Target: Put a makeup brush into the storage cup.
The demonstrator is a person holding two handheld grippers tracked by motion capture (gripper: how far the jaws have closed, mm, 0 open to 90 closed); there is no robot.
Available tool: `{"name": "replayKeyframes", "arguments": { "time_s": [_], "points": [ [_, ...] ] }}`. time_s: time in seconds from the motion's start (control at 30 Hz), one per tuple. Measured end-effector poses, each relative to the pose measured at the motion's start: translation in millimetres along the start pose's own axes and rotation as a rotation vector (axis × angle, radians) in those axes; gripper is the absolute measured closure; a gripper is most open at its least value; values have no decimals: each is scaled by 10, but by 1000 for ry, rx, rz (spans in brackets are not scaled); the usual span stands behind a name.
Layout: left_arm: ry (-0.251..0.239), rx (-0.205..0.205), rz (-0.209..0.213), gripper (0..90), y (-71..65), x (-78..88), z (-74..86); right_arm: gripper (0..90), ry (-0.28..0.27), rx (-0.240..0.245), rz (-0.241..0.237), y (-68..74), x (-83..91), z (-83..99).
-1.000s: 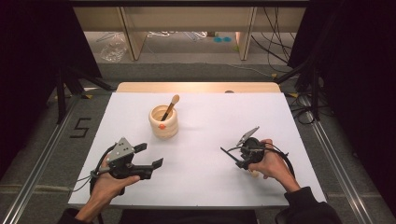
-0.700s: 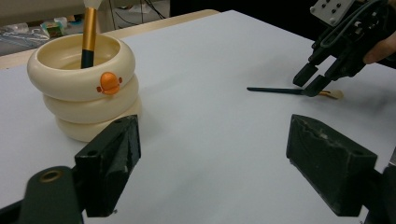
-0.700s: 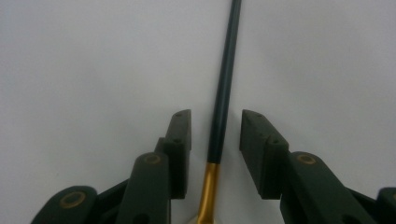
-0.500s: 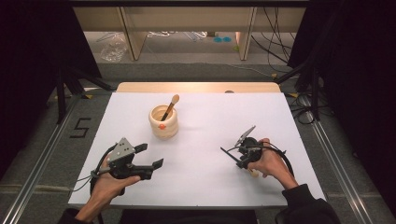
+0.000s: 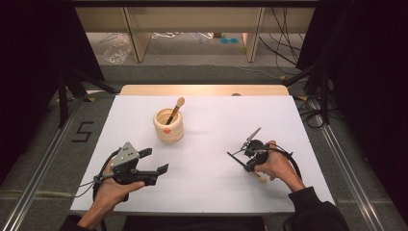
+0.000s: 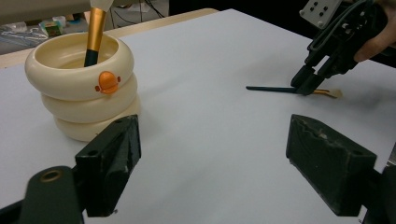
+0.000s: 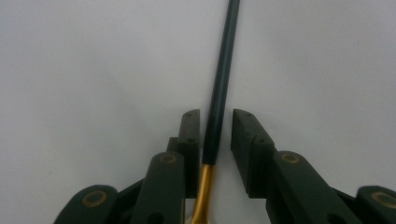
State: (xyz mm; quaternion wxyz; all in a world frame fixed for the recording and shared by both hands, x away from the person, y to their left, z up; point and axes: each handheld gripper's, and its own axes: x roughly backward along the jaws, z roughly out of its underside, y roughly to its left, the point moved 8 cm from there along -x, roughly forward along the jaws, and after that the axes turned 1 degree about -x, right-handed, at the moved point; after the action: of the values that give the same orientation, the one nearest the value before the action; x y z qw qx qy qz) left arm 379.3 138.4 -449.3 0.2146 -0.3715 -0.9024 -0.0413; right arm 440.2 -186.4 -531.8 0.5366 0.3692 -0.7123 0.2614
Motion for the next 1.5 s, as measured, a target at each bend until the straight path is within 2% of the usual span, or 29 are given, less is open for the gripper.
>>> {"name": "replayKeyframes", "arguments": {
  "time_s": [0.27, 0.5, 0.7, 0.83, 0.9, 1.13, 1.23, 1.33, 1.5],
  "points": [
    [-3, 9, -1, 180, -2, 1, -2, 780, 54, 4, 15, -3, -4, -27],
    [-4, 10, 0, 181, -4, 3, -5, 826, 78, 14, 13, 9, -8, -41],
    [-4, 9, 0, 181, -7, 0, -6, 827, 86, 8, 17, 14, -12, -45],
    [-4, 8, 0, 181, -8, 0, -6, 828, 118, 16, 24, 22, -10, -53],
    [-5, 9, 1, 181, -9, 2, -7, 830, 108, 37, 23, 14, -23, -62],
    [-6, 9, 1, 182, -9, 6, -9, 832, 135, 37, 32, 26, -15, -67],
    [-5, -4, 2, 186, 0, 8, -10, 833, 129, 28, 26, 31, -9, -65],
    [-5, -4, 2, 186, 1, 8, -11, 834, 110, 40, 26, 16, 11, -79],
    [-6, 9, 1, 186, -5, 8, -10, 834, 38, 54, 13, 28, 117, -124]
  ]
}}
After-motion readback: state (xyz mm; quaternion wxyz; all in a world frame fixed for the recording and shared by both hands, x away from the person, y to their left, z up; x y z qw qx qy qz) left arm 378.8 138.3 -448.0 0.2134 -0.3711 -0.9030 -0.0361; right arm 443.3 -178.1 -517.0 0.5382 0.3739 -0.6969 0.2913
